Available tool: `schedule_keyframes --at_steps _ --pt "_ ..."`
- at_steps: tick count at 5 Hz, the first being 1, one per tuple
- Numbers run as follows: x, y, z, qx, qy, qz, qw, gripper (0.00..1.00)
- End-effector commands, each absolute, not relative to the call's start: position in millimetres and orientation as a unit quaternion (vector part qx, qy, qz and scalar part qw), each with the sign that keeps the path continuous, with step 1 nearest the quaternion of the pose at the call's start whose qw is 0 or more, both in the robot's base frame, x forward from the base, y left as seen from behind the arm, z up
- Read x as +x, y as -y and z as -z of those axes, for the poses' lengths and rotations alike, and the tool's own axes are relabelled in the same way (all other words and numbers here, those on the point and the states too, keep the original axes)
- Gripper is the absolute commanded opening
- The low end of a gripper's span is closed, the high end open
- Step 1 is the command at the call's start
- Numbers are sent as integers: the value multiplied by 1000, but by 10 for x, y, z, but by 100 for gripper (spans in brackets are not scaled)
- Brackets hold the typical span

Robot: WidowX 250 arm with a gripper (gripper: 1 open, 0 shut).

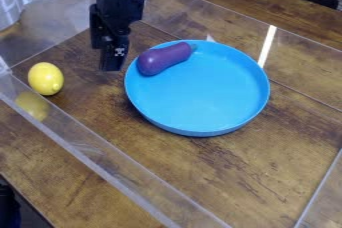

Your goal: Remove the purple eggplant from the blue tray and put it on the table

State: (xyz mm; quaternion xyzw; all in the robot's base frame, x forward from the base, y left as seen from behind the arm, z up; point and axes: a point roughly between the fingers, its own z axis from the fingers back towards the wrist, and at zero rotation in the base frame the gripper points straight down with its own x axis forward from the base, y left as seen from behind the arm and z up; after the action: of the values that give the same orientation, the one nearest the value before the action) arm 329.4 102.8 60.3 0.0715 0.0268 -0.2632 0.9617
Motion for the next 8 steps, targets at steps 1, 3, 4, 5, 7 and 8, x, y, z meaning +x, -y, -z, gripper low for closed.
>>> schedule_keyframes --at_steps 1,3,4,5,7,8 --pt "3465 -1003 -981 103 35 264 958 100" --pt "3554 -950 -1056 110 58 266 956 100" --pt "3579 -930 -1039 112 64 271 954 100" --pt "3601 -915 -1009 112 69 276 952 100" --pt "3652 -894 -920 112 75 283 949 100" --pt "3679 -884 -862 112 77 286 948 100"
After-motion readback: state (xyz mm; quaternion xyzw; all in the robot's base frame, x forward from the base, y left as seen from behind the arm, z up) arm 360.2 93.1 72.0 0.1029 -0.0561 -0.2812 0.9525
